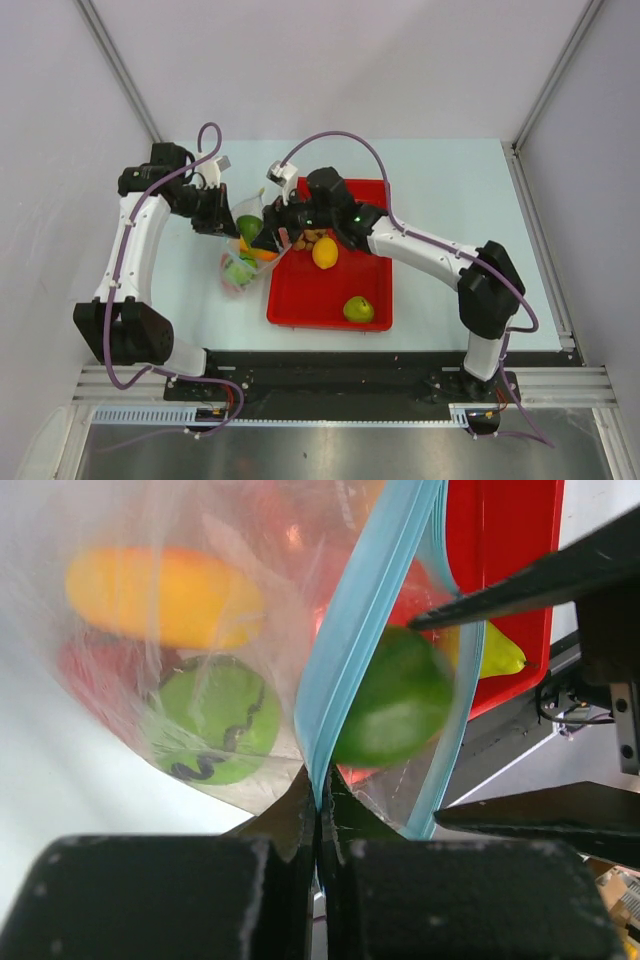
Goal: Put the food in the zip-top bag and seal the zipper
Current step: Place the fake fruit in the zipper food storage bag.
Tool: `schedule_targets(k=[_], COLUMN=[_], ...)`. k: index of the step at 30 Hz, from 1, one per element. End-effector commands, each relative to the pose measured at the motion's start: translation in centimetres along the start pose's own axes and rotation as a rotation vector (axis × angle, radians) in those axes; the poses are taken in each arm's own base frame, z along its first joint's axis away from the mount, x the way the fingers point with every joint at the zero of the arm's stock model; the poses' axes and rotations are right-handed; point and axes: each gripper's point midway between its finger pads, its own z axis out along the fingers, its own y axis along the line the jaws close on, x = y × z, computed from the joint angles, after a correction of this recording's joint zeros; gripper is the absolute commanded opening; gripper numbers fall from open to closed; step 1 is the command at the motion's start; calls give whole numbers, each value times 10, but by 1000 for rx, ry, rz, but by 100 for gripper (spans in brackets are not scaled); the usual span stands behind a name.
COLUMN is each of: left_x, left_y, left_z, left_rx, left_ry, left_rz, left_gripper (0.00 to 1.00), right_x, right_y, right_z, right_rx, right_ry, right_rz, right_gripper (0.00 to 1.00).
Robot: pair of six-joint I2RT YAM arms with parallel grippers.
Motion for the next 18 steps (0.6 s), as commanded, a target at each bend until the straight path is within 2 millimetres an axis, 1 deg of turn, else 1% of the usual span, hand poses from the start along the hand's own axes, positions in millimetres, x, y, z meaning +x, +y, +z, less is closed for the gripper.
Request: schedule_targets(k=[1, 3, 4, 6, 7, 9, 10, 11, 12, 13, 14, 15, 16, 18], left_x=[-6, -6, -6, -6, -6, -6, -6, -6, -7, -7, -7, -7, -7, -7], left_y=[-10, -10, -10, -10, -10, -10, -11, -11, -10, -10, -11, -11, -11, -10], left_z=[-8, -8, -8, -7, -7, -6, -6, -6, -6, -6, -6, -6, -6, -6], left_rx=[34, 35, 37, 39, 39, 43, 46, 44, 43, 45, 45, 44, 44, 45], left_ry=[-43, -45, -42, -42, -40, -41, -41, -42, -43, -43, -44, -45, -43, -43], left_rz=[13, 14, 11, 12, 13, 10, 11, 12, 11, 11, 12, 15, 13, 12], left_gripper=[3, 3, 3, 3, 3, 4, 3, 3, 3, 3, 3, 4, 4, 4], right_x=[-37, -45, -53, -61, -61, -57, -47, -43, -34, -21, -16, -9, 5, 20], right_y=[5, 4, 3, 0, -2, -28, -39, -62, -74, -88, -109, -120, -136, -157], right_z=[-8, -16, -25, -35, -43, -58, -64, -77, -84, -92, -105, -112, -122, -134], right_rx=[19, 18, 21, 29, 29, 87, 108, 150, 167, 213, 270, 304, 367, 427], right_ry=[-58, -76, -87, -97, -84, -62, -20, -4, 24, 65, 76, 100, 138, 189], right_rz=[-40, -21, -23, -29, -30, -40, -17, 4, -4, 26, 36, 10, 9, 2], right_gripper=[88, 95, 98, 98, 99, 99, 100, 100, 100, 100, 100, 100, 100, 100])
